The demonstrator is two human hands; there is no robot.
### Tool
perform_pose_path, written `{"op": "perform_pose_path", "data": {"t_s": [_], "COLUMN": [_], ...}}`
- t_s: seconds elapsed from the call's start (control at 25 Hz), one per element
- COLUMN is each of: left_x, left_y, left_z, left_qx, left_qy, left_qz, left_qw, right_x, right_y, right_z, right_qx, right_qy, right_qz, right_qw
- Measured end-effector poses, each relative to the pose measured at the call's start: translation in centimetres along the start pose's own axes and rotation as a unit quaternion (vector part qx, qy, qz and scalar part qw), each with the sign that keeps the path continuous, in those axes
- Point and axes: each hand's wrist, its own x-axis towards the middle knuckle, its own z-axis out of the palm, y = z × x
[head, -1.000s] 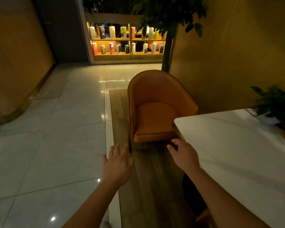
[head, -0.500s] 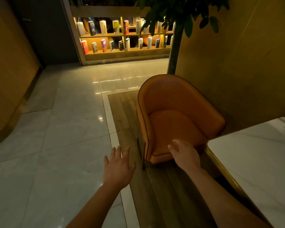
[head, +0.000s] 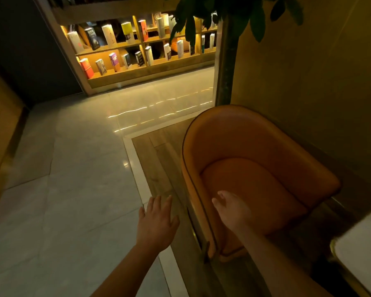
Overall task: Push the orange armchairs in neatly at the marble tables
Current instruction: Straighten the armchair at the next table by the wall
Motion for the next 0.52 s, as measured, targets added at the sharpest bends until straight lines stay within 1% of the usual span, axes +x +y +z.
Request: {"op": "perform_pose_path", "data": {"t_s": [0.12,0.2,0.28,0.4,0.48,0.52], "left_x": [7.8,14.2,21.1,31.6,37.7,41.2], "left_y": [0.0,-0.2,0.0,0.4,0.7,0.8], "left_z": [-1.1,-1.5,-1.7,-1.4,-1.2,-0.9], "left_qx": [-0.007,-0.003,0.023,0.07,0.094,0.114], "left_qy": [-0.014,-0.03,-0.051,-0.073,-0.069,-0.075], "left_qz": [0.059,0.119,0.188,0.308,0.377,0.416], "left_qw": [0.998,0.992,0.981,0.946,0.919,0.899], "right_x": [5.1,8.6,11.5,16.0,18.6,20.1], "right_y": [-0.4,-0.3,-0.2,-0.6,-1.8,-2.6], "right_z": [0.4,0.6,1.1,3.1,4.8,5.9], "right_qx": [-0.004,-0.011,0.001,0.042,0.07,0.085], "right_qy": [0.0,0.003,0.023,0.079,0.102,0.115], "right_qz": [0.044,0.093,0.157,0.266,0.308,0.331], "right_qw": [0.999,0.996,0.987,0.96,0.943,0.933]}}
